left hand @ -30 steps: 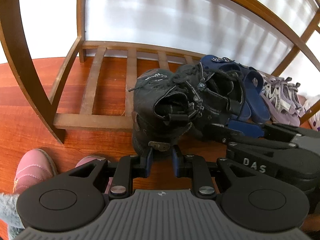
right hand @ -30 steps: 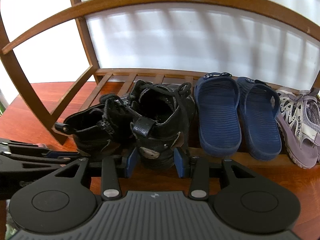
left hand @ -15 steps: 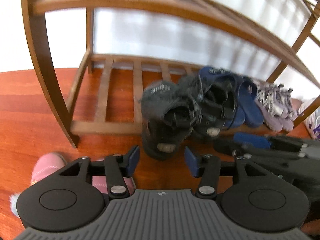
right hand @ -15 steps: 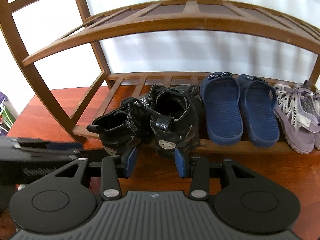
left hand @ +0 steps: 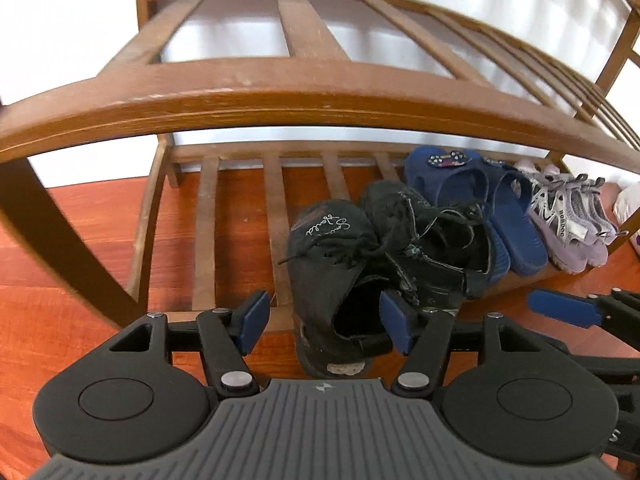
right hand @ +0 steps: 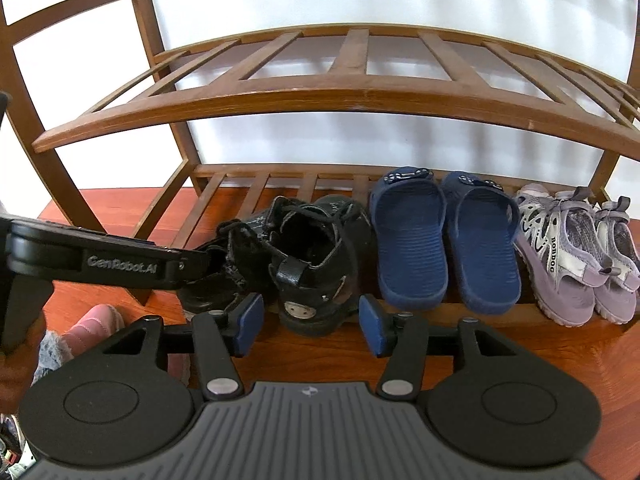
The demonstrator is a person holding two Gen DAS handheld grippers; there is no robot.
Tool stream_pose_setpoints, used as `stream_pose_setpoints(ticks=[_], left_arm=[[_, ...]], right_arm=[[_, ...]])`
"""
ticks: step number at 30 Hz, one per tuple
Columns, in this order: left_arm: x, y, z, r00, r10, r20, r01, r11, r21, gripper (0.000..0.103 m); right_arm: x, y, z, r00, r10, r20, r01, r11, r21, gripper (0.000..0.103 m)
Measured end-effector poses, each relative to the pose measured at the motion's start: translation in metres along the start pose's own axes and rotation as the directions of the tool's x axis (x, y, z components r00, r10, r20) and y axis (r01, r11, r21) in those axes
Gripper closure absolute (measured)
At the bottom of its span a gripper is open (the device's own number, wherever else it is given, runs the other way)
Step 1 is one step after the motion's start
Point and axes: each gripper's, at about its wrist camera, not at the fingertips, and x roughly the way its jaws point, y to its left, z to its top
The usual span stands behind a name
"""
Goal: Organize scattered shoes
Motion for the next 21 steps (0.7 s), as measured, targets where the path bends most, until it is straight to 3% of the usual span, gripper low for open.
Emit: stream_pose_setpoints(ticks=[5, 7, 9, 16, 21], left_arm=[[0.018, 0.007, -0.003, 1.0, -0.015, -0.012, 0.015, 0.999, -0.034, 0.047], [0.024, 0.01, -0.006, 1.0, -0.022, -0.008, 0.021, 0.998, -0.055, 0.068], [0.03, 0.014, -0.009, 1.0, -0.028, -0.003, 0.028, 0.997, -0.076, 0.074], [0.026, 0.022, -0.018, 0.995, -0.017, 0.098, 0.033, 0.984, -0.172, 0.078], [0.017, 0.031, -0.014, 0.979, -0.01, 0.205, 0.063, 0.967, -0.249, 0.079]], right_arm=[[0.005, -0.004, 0.0, 1.0, -0.004, -0.003, 0.004, 1.0, 0.005, 0.043], [0.01, -0.005, 0.001, 1.0, -0.008, -0.007, 0.009, 1.0, 0.008, 0.043], [0.012, -0.006, 0.0, 1.0, -0.011, -0.01, 0.011, 1.0, 0.009, 0.043], [0.026, -0.008, -0.005, 0.999, -0.024, -0.026, 0.025, 1.0, 0.012, 0.043], [0.031, -0.008, -0.005, 0.999, -0.026, -0.024, 0.026, 1.0, 0.014, 0.043]])
